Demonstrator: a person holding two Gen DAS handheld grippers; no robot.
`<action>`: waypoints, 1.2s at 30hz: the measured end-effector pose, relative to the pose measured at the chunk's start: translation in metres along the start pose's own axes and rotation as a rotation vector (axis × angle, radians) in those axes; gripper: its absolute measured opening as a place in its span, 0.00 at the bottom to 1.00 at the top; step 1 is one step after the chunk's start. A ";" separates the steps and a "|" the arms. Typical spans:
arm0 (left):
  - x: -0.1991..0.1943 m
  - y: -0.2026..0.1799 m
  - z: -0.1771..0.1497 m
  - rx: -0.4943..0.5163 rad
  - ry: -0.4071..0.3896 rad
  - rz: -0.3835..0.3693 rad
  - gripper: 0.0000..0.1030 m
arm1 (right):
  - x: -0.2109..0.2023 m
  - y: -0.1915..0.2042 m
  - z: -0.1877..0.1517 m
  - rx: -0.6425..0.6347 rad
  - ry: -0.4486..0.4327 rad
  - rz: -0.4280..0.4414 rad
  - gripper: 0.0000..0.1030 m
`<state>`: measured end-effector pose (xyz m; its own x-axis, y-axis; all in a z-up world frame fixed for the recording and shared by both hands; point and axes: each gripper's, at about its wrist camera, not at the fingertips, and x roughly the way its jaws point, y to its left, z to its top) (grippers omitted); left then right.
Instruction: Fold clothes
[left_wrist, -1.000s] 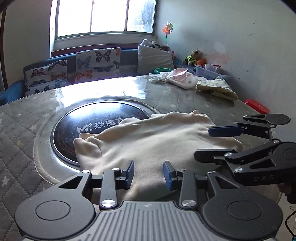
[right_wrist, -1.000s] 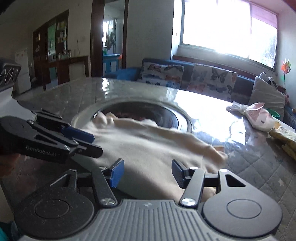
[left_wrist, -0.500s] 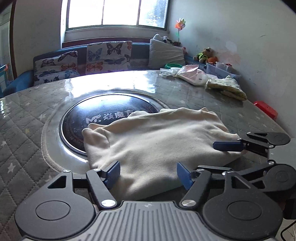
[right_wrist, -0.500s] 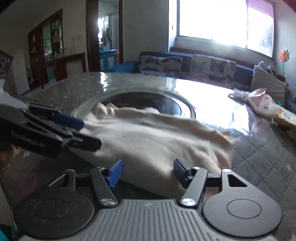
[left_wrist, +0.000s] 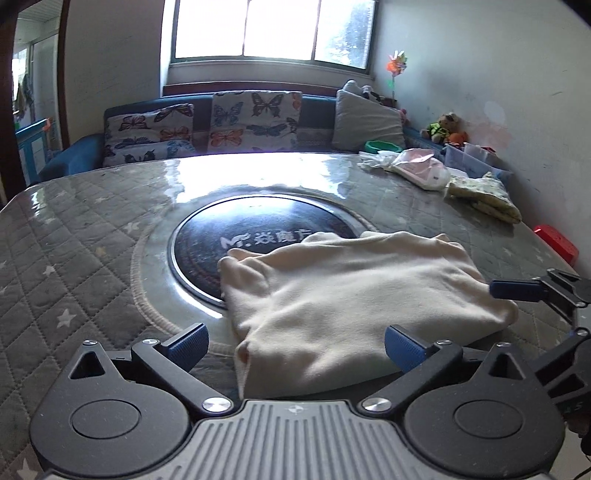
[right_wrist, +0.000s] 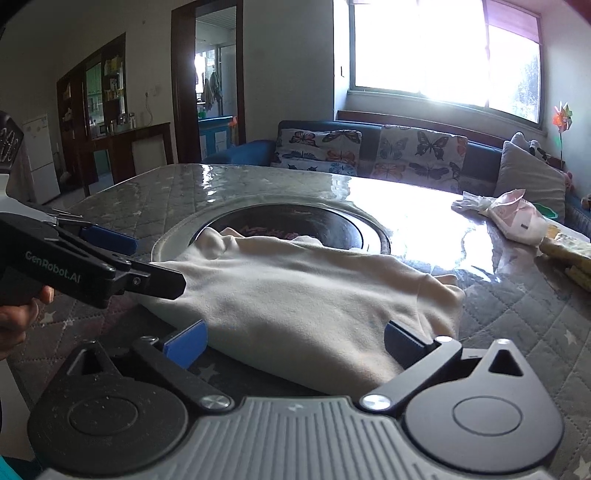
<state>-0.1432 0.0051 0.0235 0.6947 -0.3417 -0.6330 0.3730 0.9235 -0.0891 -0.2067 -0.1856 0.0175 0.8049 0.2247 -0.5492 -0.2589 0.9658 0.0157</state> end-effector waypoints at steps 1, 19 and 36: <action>0.000 0.003 0.000 -0.011 0.005 0.014 1.00 | -0.001 0.000 0.000 0.000 0.001 -0.001 1.00; -0.019 0.022 -0.006 -0.103 -0.057 0.251 1.00 | -0.013 -0.005 -0.004 0.052 0.022 -0.012 1.00; -0.042 0.020 -0.008 -0.225 -0.102 0.255 1.00 | -0.041 0.008 -0.009 0.015 -0.043 -0.051 1.00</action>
<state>-0.1701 0.0394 0.0426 0.8100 -0.0998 -0.5779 0.0423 0.9928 -0.1122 -0.2463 -0.1878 0.0330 0.8392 0.1805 -0.5130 -0.2096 0.9778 0.0011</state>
